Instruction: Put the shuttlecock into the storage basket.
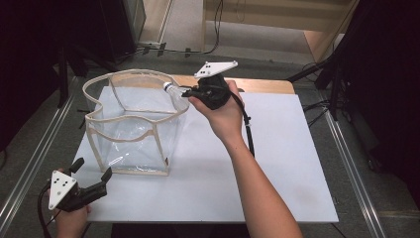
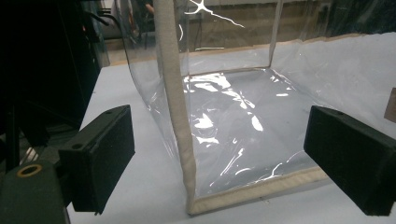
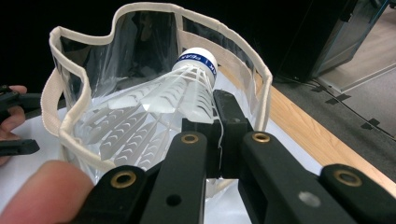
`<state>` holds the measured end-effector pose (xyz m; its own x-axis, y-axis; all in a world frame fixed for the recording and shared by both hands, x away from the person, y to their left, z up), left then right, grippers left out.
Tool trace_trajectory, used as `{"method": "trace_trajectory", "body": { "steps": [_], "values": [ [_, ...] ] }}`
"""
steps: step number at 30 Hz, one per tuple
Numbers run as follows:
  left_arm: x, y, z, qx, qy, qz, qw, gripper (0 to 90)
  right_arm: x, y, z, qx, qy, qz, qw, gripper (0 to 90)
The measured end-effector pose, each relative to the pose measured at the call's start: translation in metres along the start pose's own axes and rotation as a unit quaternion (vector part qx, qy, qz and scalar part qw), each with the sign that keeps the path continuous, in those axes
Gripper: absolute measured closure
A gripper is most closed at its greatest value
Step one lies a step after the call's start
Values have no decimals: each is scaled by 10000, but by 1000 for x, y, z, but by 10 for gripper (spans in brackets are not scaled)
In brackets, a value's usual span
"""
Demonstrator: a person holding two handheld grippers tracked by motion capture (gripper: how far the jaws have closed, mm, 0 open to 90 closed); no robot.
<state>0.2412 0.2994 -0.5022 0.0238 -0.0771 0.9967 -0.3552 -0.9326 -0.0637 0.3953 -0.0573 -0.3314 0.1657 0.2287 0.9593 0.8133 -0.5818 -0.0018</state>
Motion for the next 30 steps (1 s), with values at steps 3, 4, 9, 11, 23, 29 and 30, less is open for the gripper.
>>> {"method": "trace_trajectory", "body": {
  "steps": [3, 4, 9, 11, 23, 29, 30],
  "values": [
    [0, 0, 0, 3, -7, -1, 10000, 92, 0, 1, 4, -1, -25, -5, 10000, 871],
    [0, 0, 0, 0, 6, -10, 10000, 92, 0, 1, 5, -6, -39, -1, 10000, 871],
    [0, 0, 0, -3, 5, -10, 10000, 92, -1, 3, 11, -25, -69, 20, 10000, 870],
    [0, 0, 0, 1, 1, -15, 10000, 92, -1, 4, 13, -28, -77, 34, 10000, 871],
    [0, 0, 0, 2, -14, 22, 10000, 92, -10, 5, 20, 89, -117, 153, 9998, 685],
    [0, 0, 0, -4, -18, 33, 10000, 92, -13, 7, 12, -76, -64, 159, 9998, 438],
    [0, 0, 0, 0, -18, 26, 10000, 92, -13, 8, 10, -71, -32, 195, 9998, 401]
  ]
}}
Point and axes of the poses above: each handheld gripper's, and its own axes: z roughly forward along the jaws, x roughly out of its top, y roughly to its right, the point moved 3 cm from there along z, roughly forward along the jaws, and after that the axes turned 11 degrees about y, right-handed, at the moved point
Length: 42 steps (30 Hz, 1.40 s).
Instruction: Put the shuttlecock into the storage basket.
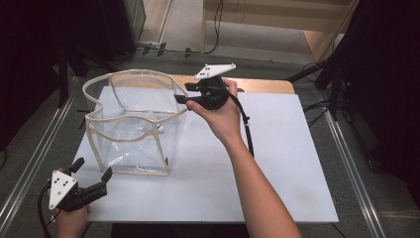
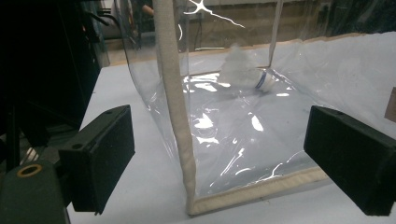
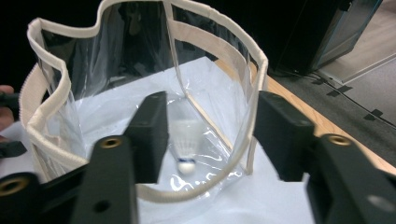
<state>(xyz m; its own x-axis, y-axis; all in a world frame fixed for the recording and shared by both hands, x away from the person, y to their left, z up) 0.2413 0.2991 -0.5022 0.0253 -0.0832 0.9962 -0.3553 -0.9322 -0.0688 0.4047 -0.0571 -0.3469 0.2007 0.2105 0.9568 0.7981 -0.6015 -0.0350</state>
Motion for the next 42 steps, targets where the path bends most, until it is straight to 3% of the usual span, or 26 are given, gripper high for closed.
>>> {"method": "trace_trajectory", "body": {
  "steps": [1, 4, 6, 7, 10, 23, 42],
  "values": [
    [0, 0, 0, 0, 0, 0, 10000, 92, 0, 0, 0, 0, 0, 0, 10000, 401],
    [0, 0, 0, -5, -8, 7, 10000, 92, -2, 2, -11, -17, 161, 44, 9999, 236],
    [0, 0, 0, -6, -4, 5, 10000, 92, -4, 2, -15, 32, 175, 67, 9998, 150],
    [0, 0, 0, -6, -4, 5, 10000, 92, -4, 2, -15, 32, 175, 67, 9998, 150],
    [0, 0, 0, -7, -7, 8, 10000, 92, -9, 2, -26, 99, 279, 11, 9996, 0],
    [0, 0, 0, -6, -16, 19, 10000, 92, -31, -2, -42, 51, 226, -144, 9996, 0],
    [0, 0, 0, -11, -17, 29, 10000, 92, -68, 5, -69, 21, 161, -48, 9999, 0]
  ]
}}
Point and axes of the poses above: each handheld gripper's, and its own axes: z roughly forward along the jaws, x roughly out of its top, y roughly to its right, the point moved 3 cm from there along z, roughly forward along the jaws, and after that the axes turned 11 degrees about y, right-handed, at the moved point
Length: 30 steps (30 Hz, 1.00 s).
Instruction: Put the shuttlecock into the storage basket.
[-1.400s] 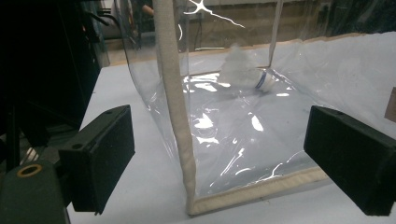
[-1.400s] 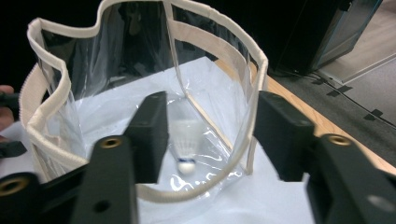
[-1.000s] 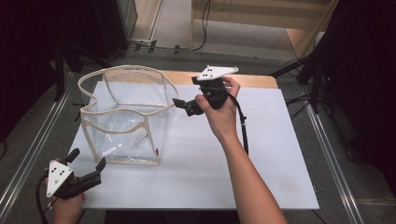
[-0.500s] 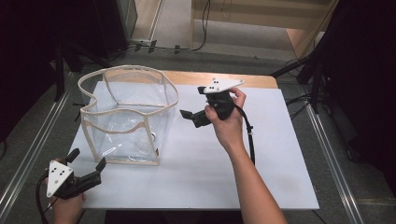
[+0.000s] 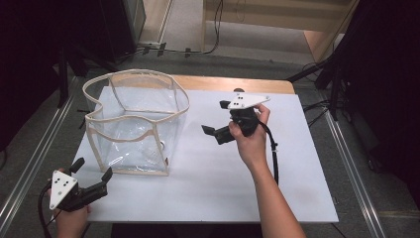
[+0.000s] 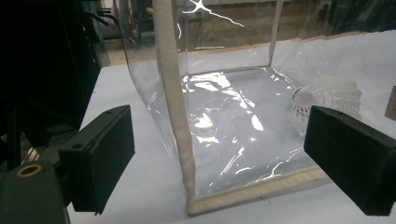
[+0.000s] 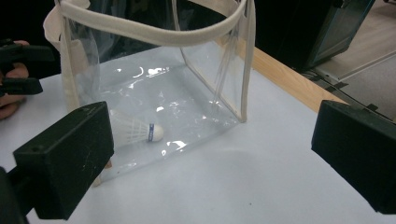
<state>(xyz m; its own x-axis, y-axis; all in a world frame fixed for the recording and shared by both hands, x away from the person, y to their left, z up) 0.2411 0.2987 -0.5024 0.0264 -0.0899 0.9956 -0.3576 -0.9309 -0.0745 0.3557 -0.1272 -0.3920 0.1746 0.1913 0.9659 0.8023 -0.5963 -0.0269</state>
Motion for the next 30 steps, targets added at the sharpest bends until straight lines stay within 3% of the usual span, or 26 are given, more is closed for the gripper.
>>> {"method": "trace_trajectory", "body": {
  "steps": [20, 30],
  "values": [
    [0, 0, 0, 10, -8, -7, 10000, 92, -26, 3, -22, -127, 4, 54, 9999, 0],
    [0, 0, 0, 6, -5, -3, 10000, 92, -44, 5, -34, -186, 8, 211, 9996, 0]
  ]
}}
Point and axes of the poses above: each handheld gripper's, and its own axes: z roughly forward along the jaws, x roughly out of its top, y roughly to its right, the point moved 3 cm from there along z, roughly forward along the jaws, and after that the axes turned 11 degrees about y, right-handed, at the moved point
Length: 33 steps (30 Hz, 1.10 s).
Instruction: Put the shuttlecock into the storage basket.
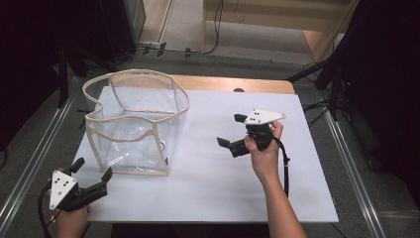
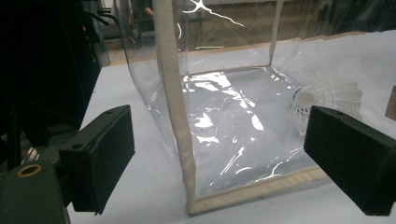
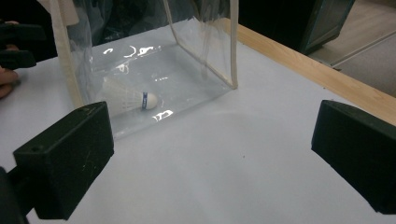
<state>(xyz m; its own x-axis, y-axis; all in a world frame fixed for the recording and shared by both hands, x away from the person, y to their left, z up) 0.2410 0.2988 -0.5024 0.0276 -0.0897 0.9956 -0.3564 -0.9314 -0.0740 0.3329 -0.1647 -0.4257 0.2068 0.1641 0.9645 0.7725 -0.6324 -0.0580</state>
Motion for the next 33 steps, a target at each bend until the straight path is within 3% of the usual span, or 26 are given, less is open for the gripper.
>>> {"method": "trace_trajectory", "body": {
  "steps": [13, 33],
  "values": [
    [0, 1, 0, 8, 4, -6, 10000, 92, -20, 1, -13, -69, 49, 140, 9999, 0],
    [0, 1, 0, 10, 3, 22, 10000, 92, -55, 12, -51, -378, 87, 430, 9983, 0]
  ]
}}
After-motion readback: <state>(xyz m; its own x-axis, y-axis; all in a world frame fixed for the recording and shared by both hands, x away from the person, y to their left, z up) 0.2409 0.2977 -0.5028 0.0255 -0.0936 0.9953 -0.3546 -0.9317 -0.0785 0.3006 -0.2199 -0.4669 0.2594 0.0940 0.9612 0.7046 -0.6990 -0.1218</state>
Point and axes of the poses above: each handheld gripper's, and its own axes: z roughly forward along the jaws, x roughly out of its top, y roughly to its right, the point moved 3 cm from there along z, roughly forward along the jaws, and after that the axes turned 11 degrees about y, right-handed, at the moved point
